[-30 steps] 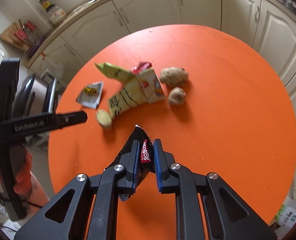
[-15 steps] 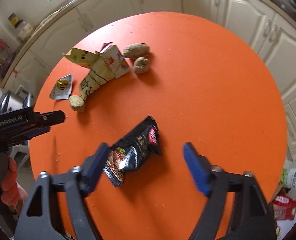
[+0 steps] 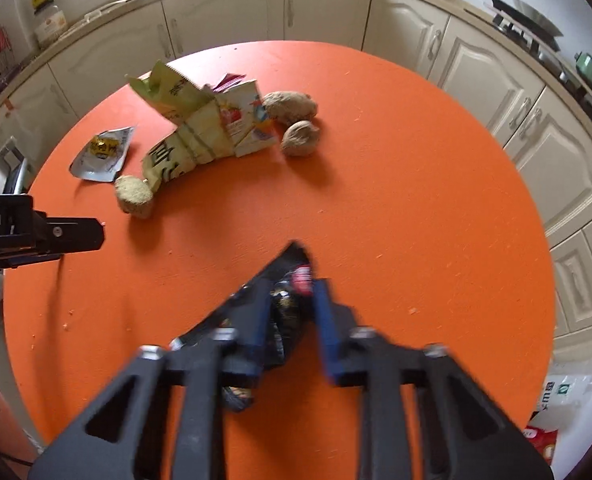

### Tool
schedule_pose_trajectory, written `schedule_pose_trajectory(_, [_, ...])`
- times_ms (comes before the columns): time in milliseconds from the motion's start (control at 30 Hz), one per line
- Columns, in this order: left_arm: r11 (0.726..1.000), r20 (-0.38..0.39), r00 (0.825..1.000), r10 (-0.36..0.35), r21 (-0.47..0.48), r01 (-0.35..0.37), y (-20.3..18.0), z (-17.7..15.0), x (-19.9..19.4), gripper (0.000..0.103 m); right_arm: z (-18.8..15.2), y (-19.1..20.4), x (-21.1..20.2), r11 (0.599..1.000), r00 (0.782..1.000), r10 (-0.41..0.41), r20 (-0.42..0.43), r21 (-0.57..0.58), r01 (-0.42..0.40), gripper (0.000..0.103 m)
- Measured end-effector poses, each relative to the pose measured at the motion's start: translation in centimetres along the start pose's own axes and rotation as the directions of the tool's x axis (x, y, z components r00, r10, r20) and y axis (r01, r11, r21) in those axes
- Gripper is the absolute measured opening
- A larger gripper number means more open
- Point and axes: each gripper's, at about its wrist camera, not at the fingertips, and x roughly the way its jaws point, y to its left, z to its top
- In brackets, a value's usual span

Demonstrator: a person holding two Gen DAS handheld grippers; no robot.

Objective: Collect trash
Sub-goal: 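Grasp the round brown biscuit with the left gripper while the right gripper holds the black bag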

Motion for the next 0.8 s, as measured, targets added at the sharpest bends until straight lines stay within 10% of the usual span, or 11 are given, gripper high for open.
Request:
schedule_pose_trajectory(533, [0.999,-0.006,0.999,0.035,-0.028,-0.035,-4.6,2.6,2.4,0.062,4.4,-6.4,1.7,0.985,0.987,0.156,-0.031,0.084,-0.153,0.012])
schedule_pose_trajectory(700, [0.995,0.041,0.994,0.097,0.011,-0.097,-5.8,3.1,2.8,0.028,5.6,-7.7,2.3,0.982,0.984,0.174,-0.038,0.081,-0.170,0.012])
schedule_pose_trajectory(800, [0.994,0.022,0.995,0.099,0.032,-0.100,-6.2,3.0,3.0,0.024,5.3,-8.0,1.9,0.979,0.982,0.186,-0.034,0.089,-0.182,0.012])
